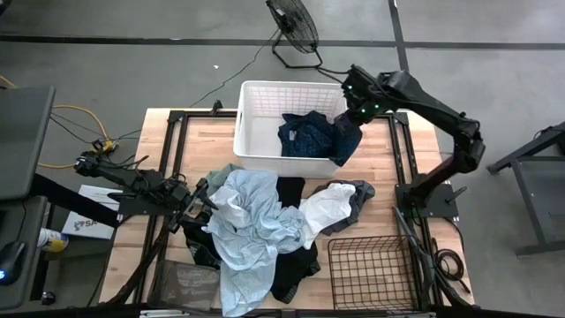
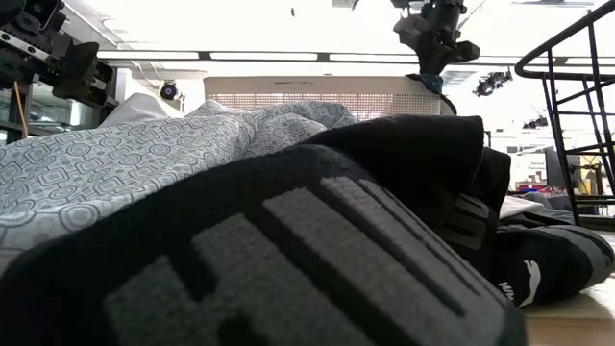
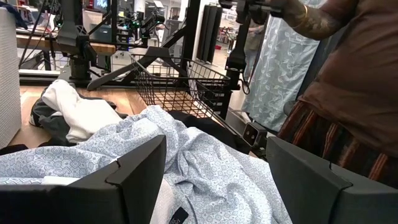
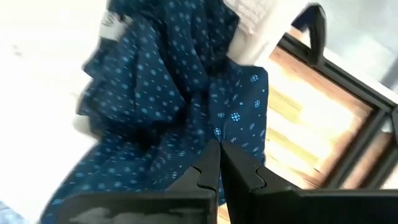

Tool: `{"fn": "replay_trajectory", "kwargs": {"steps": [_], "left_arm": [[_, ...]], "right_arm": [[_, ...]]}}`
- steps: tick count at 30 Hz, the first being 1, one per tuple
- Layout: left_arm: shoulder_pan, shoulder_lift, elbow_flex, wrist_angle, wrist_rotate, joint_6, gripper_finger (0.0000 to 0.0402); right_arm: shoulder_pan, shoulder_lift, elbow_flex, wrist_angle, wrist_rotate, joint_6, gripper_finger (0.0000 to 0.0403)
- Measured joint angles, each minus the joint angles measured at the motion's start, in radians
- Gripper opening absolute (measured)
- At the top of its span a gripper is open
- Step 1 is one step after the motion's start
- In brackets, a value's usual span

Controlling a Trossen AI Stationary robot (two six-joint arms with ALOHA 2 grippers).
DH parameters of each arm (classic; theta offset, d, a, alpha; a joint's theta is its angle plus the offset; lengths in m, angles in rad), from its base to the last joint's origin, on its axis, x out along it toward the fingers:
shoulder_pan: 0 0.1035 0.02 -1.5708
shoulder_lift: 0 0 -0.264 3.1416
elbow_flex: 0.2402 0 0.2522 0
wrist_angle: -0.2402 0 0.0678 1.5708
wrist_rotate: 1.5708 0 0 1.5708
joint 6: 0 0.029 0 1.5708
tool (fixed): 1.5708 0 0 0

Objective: Pick & Place Cloths
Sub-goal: Put the dark blue polo shirt into the white laundry bin

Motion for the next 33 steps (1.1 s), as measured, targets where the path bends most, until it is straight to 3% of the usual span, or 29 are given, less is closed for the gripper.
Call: {"fn": "replay_trajectory", "kwargs": {"steps": [10, 19, 33], "left_arm": [[0.0, 0.0, 0.0, 0.0, 0.0, 0.0, 0.0273], [0.0, 0.0, 0.0, 0.0, 0.0, 0.0, 0.0273], [0.0, 0.0, 0.0, 0.0, 0.0, 0.0, 0.0273]], "right_arm": [[0.036, -0.039, 0.0, 0.256, -0.156, -0.084, 0.0004], [0.105, 0.028, 0.002, 0.458, -0.216, -0.251, 0.0004], [0.109, 0.261, 0.002, 0.46, -0.207, -0.269, 0.0004]]}}
